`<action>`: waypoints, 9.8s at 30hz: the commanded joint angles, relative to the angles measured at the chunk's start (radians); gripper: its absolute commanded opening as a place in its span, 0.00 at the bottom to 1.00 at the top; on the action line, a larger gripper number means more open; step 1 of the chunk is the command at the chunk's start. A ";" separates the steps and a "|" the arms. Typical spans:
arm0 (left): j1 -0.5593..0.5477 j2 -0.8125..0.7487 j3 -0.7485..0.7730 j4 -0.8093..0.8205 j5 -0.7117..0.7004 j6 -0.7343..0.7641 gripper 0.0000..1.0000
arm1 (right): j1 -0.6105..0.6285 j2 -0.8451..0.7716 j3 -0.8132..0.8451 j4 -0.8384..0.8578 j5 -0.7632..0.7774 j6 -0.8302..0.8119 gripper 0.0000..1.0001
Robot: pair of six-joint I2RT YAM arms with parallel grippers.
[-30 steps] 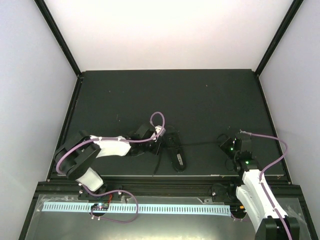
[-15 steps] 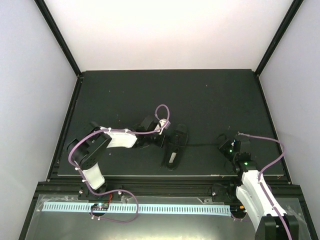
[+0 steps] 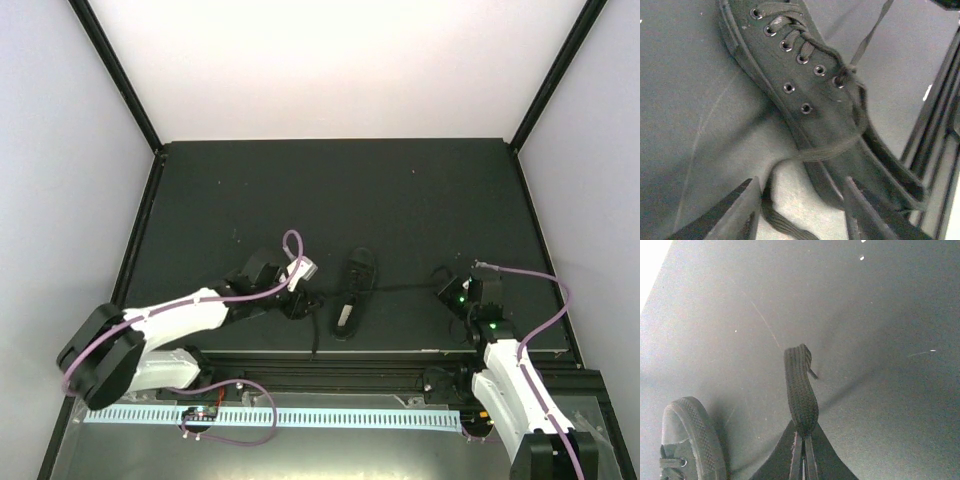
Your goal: Tie the shoes
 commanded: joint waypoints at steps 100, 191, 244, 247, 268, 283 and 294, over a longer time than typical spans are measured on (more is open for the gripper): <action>-0.075 0.310 0.335 0.096 0.205 0.023 0.01 | 0.751 0.210 0.066 0.441 0.071 -0.454 0.83; 0.207 0.622 0.488 -0.071 -0.465 -0.350 0.46 | 0.842 0.526 0.123 0.635 0.294 -0.402 0.02; -0.344 -0.196 0.007 0.329 0.015 -0.194 0.02 | 0.840 0.522 0.176 0.593 0.244 -0.317 0.02; -0.424 -0.129 0.019 0.314 -0.002 -0.170 0.02 | 0.839 0.523 0.179 0.587 0.231 -0.315 0.02; -0.600 0.136 0.155 0.234 -0.333 -0.046 0.47 | 0.837 0.511 0.163 0.584 0.225 -0.310 0.01; -0.279 -0.129 0.058 0.144 -0.317 -0.111 0.64 | 0.835 0.465 0.097 0.644 0.224 -0.389 0.02; -0.187 0.117 0.210 0.208 -0.184 -0.165 0.64 | 0.837 0.508 0.099 0.680 0.186 -0.403 0.01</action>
